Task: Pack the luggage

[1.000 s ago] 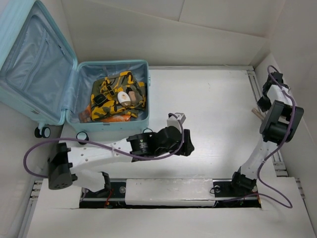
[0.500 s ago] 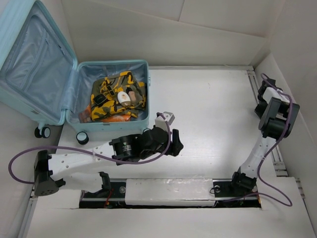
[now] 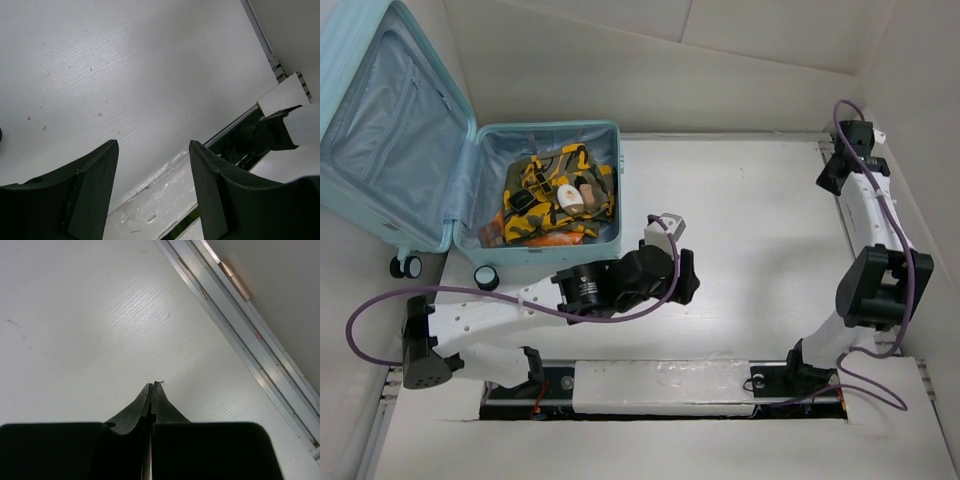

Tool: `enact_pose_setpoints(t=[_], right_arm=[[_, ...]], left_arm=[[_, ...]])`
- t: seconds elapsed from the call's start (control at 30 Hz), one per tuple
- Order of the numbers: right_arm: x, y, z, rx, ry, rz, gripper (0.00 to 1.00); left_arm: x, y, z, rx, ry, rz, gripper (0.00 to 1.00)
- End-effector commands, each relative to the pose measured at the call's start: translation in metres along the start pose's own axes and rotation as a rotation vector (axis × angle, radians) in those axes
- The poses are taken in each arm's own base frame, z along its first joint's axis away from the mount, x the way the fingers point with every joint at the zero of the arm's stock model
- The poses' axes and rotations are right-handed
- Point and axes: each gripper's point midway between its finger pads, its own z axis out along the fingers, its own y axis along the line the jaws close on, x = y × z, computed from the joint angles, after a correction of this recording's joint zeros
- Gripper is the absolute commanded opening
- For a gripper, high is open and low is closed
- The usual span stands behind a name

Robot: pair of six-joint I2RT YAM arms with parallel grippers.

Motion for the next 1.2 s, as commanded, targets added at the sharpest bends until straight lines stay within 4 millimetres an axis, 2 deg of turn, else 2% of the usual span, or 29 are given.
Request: enact_pose_setpoints(t=[0.0,0.07,0.1,0.13,0.2,0.23,0.27,0.3,0.33,0.37,0.43,0.47,0.5,0.57,0.6,0.63,0.67,0.77,0.8,0.83,0.87,0.9,0.93,0.97,1.0,1.03,1.1,1.17], right_arm=[[0.015,0.027,-0.02,-0.12,0.0,-0.023,0.0],[0.01,0.044,-0.047,-0.206,-0.05,-0.041,0.0],[0.019,0.066,-0.063,-0.281,-0.052,-0.073,0.0],[0.021,0.073,-0.081,-0.33,-0.082,-0.093,0.0],[0.029,0.097,-0.112,-0.422,-0.111,-0.132,0.0],[0.035,0.105,-0.124,-0.473,-0.107,-0.147,0.01],[0.034,0.106,-0.145,-0.519,-0.125,-0.151,0.03],[0.039,0.113,-0.161,-0.565,-0.128,-0.169,0.04],[0.046,0.116,-0.172,-0.61,-0.118,-0.181,0.1],[0.044,0.113,-0.194,-0.663,-0.15,-0.186,0.14],[0.052,0.115,-0.217,-0.74,-0.172,-0.212,0.24],[0.065,0.114,-0.221,-0.771,-0.151,-0.227,0.38],[0.064,0.106,-0.234,-0.799,-0.18,-0.227,0.44],[0.079,0.098,-0.239,-0.816,-0.158,-0.241,0.55],[0.092,0.094,-0.234,-0.818,-0.137,-0.261,0.57],[0.1,0.087,-0.238,-0.83,-0.129,-0.275,0.59],[0.107,0.087,-0.241,-0.85,-0.12,-0.284,0.61],[0.138,0.092,-0.253,-0.961,-0.048,-0.332,0.66],[0.144,0.094,-0.265,-1.021,-0.04,-0.355,0.66],[0.154,0.096,-0.267,-1.044,-0.012,-0.373,0.67],[0.159,0.098,-0.272,-1.074,-0.006,-0.383,0.67],[0.167,0.102,-0.28,-1.111,0.008,-0.408,0.67],[0.171,0.102,-0.288,-1.146,0.007,-0.432,0.67],[0.178,0.103,-0.29,-1.162,0.026,-0.448,0.67],[0.184,0.104,-0.299,-1.203,0.014,-0.49,0.67],[0.193,0.104,-0.301,-1.23,0.037,-0.515,0.67],[0.199,0.106,-0.309,-1.287,0.031,-0.548,0.67],[0.216,0.106,-0.319,-1.357,0.071,-0.579,0.67]], left_arm=[[-0.012,-0.006,0.001,-0.015,-0.022,-0.023,0.55],[-0.017,-0.005,0.002,-0.035,-0.036,-0.035,0.56],[-0.018,-0.003,0.002,-0.053,-0.034,-0.029,0.57],[-0.029,-0.008,-0.001,-0.047,-0.062,-0.048,0.59],[-0.04,-0.002,-0.003,-0.094,-0.096,-0.046,0.62],[-0.043,0.002,-0.002,-0.12,-0.097,-0.044,0.65],[-0.06,0.004,-0.005,-0.126,-0.126,-0.069,0.65],[-0.065,0.006,-0.004,-0.133,-0.126,-0.085,0.68],[-0.07,0.011,-0.004,-0.142,-0.13,-0.095,0.7],[-0.077,0.015,-0.004,-0.147,-0.138,-0.109,0.74],[-0.097,0.036,-0.008,-0.162,-0.165,-0.172,0.76],[-0.101,0.044,-0.005,-0.166,-0.165,-0.206,0.78],[-0.111,0.071,-0.004,-0.211,-0.184,-0.263,0.79],[-0.117,0.088,-0.007,-0.194,-0.175,-0.318,0.8],[-0.122,0.097,-0.007,-0.2,-0.179,-0.348,0.8],[-0.13,0.119,-0.011,-0.235,-0.202,-0.383,0.8],[-0.139,0.121,-0.018,-0.218,-0.218,-0.397,0.8],[-0.182,0.125,-0.053,-0.259,-0.366,-0.404,0.8],[-0.19,0.128,-0.063,-0.291,-0.392,-0.406,0.8],[-0.2,0.131,-0.075,-0.327,-0.431,-0.409,0.8],[-0.224,0.129,-0.102,-0.349,-0.511,-0.42,0.8],[-0.235,0.145,-0.124,-0.449,-0.592,-0.451,0.82],[-0.229,0.156,-0.14,-0.533,-0.586,-0.453,0.83],[-0.239,0.16,-0.164,-0.576,-0.643,-0.47,0.83],[-0.24,0.179,-0.186,-0.698,-0.724,-0.517,0.85],[-0.221,0.195,-0.198,-0.803,-0.692,-0.52,0.87],[-0.215,0.212,-0.232,-0.892,-0.752,-0.581,0.88],[-0.204,0.228,-0.252,-0.983,-0.769,-0.581,0.88]])
